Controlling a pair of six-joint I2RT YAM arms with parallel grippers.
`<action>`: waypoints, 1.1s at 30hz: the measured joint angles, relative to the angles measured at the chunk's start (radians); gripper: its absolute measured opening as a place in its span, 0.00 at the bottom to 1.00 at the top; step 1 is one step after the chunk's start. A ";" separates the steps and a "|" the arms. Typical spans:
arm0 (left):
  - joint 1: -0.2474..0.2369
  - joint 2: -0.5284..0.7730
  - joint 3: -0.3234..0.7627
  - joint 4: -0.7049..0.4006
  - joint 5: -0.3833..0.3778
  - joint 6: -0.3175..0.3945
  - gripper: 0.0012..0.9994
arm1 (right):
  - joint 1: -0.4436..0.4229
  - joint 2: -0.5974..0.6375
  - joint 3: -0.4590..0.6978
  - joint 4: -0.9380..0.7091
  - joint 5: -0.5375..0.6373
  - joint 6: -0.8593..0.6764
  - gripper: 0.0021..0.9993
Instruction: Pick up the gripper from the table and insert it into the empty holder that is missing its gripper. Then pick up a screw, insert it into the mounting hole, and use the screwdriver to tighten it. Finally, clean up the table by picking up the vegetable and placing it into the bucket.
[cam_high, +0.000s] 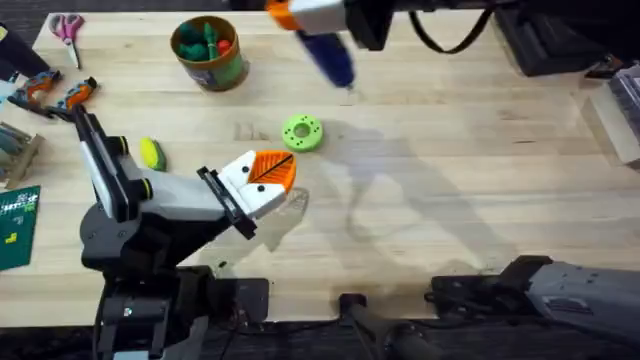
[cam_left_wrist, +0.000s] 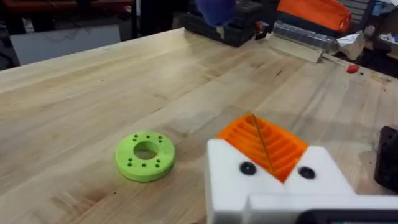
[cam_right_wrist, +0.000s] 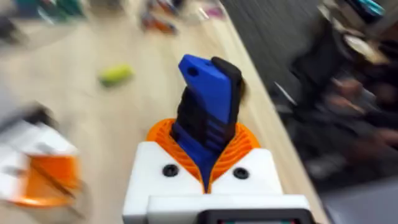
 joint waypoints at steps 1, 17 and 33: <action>0.000 0.000 0.000 0.000 0.000 0.000 0.00 | -0.014 0.012 0.000 -0.009 0.031 -0.044 0.03; 0.000 0.000 0.000 0.000 0.000 0.000 0.00 | -0.163 0.331 0.001 -0.016 0.219 -0.634 0.03; 0.000 0.000 0.000 0.000 0.000 0.000 0.00 | -0.300 0.473 0.001 0.027 0.315 -0.765 0.03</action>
